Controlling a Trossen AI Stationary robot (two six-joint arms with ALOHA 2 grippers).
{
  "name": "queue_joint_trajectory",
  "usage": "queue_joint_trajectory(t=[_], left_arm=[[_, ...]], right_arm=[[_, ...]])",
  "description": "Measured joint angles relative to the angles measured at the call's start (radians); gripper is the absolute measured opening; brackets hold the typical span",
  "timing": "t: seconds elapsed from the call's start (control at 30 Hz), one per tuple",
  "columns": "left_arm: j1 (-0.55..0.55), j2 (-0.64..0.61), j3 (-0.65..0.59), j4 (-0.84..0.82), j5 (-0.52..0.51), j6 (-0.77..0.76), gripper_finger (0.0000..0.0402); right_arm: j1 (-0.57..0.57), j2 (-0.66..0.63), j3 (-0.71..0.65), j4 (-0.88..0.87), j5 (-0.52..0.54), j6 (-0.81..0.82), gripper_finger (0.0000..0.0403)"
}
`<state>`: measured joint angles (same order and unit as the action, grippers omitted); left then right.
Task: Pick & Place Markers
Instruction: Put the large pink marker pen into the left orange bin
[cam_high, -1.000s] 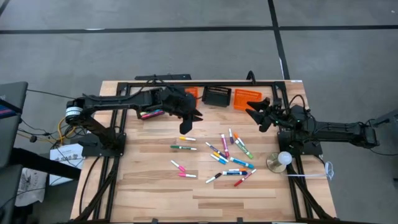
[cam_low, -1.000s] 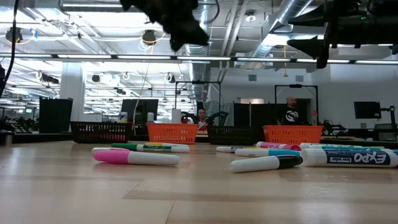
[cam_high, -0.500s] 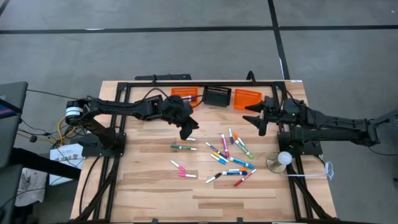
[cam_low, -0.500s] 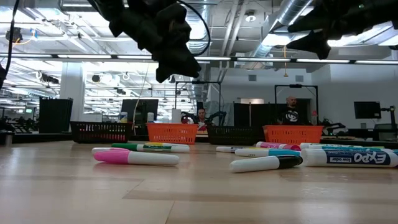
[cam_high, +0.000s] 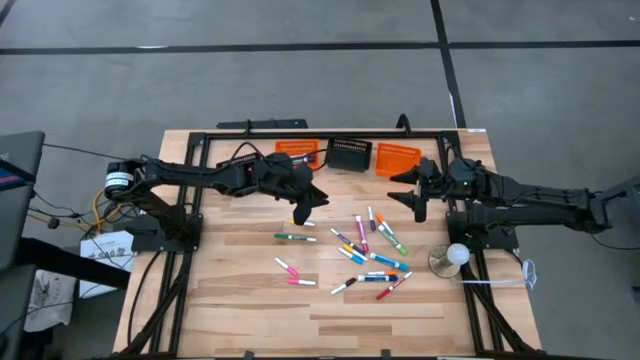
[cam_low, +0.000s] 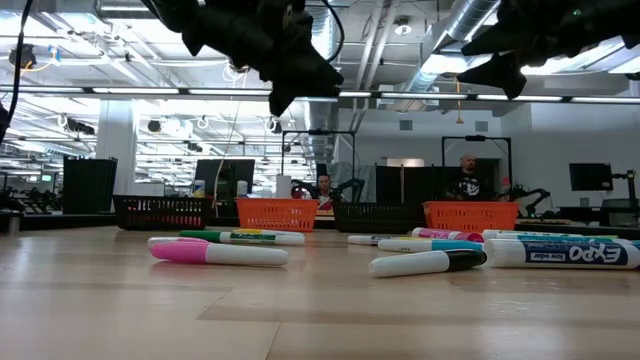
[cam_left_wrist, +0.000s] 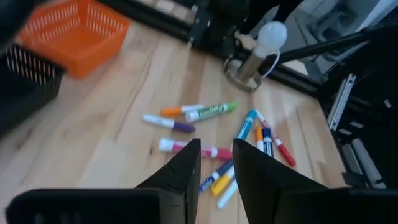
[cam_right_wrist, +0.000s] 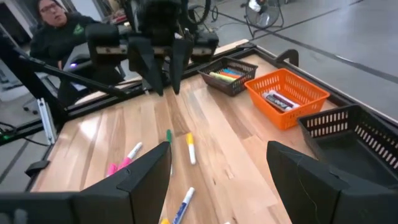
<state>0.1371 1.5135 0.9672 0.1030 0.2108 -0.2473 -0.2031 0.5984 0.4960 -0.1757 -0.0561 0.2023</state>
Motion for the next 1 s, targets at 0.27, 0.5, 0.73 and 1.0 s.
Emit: queue_joint_trajectory(t=[0.27,0.5,0.73,1.0], left_arm=[[-0.064,0.000,0.037,0.078,-0.084,0.273,0.0093],[-0.060,0.000,0.097,0.116,-0.202,0.569,0.0093],[0.001,0.000,0.120,0.123,-0.126,0.587,0.0093],[0.008,0.000,0.120,0.114,0.022,0.591,0.0093]], right_arm=[[-0.003,0.012,0.000,0.004,0.003,-0.001,0.0254],[-0.003,0.012,0.000,0.004,0.034,-0.001,0.0254],[-0.003,0.012,0.000,0.004,0.035,0.103,0.0254],[-0.004,0.010,0.000,0.004,0.043,0.246,0.0254]])
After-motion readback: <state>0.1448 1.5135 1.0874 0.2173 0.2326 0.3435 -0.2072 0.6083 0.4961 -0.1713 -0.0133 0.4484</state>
